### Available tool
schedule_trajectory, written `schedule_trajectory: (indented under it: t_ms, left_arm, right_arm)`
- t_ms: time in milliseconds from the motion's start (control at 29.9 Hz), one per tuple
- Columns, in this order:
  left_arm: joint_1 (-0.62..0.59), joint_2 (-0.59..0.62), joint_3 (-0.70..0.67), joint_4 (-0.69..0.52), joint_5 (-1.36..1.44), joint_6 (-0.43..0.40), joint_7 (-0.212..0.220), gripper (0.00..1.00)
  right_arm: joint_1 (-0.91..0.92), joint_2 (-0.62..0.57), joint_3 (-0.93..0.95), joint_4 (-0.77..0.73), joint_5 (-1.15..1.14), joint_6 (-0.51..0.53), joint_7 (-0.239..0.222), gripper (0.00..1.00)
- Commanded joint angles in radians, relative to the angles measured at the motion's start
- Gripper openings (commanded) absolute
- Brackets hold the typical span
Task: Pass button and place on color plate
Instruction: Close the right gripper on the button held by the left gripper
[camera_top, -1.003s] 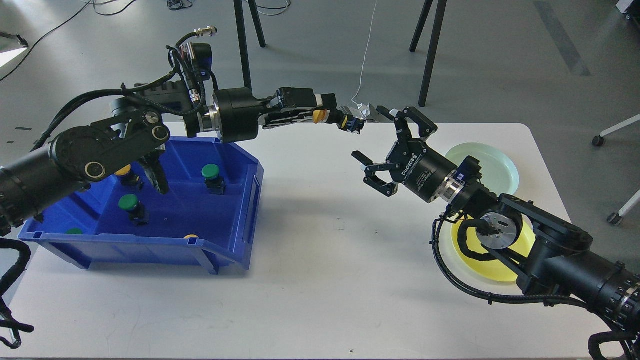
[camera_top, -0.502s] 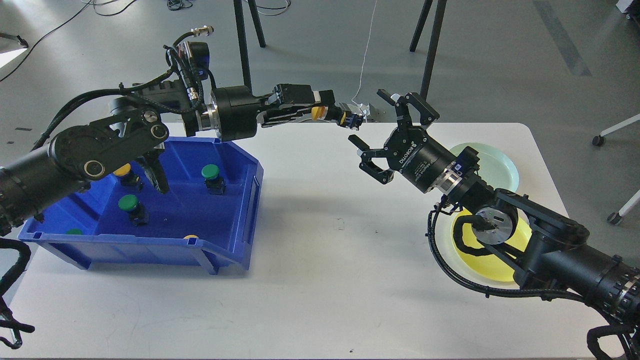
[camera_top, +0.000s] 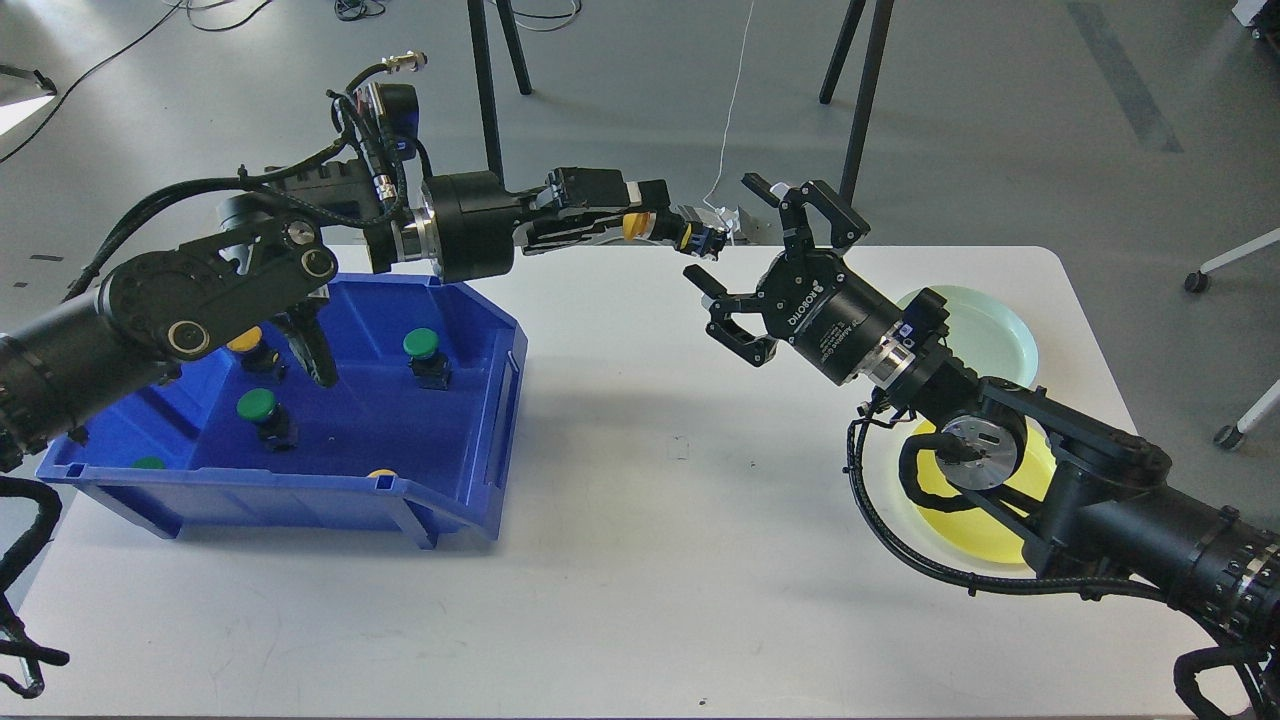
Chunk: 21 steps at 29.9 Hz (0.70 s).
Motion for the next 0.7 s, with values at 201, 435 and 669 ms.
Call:
schedule_trajectory:
  t_ms: [201, 435, 669]
  left_arm:
    - [0.002, -0.001, 0.000, 0.000, -0.001, 0.000, 0.000, 0.08]
    - [0.002, -0.001, 0.000, 0.000, -0.012, 0.000, 0.000, 0.08]
    - [0.002, 0.000, 0.000, 0.000, -0.013, 0.000, 0.000, 0.08]
  right_arm:
    - [0.008, 0.008, -0.015, -0.002, -0.018, 0.000, 0.003, 0.98]
    - [0.008, 0.008, -0.015, -0.004, -0.018, 0.000, 0.003, 0.83]
    - [0.008, 0.008, -0.014, -0.002, -0.019, 0.000, 0.003, 0.40]
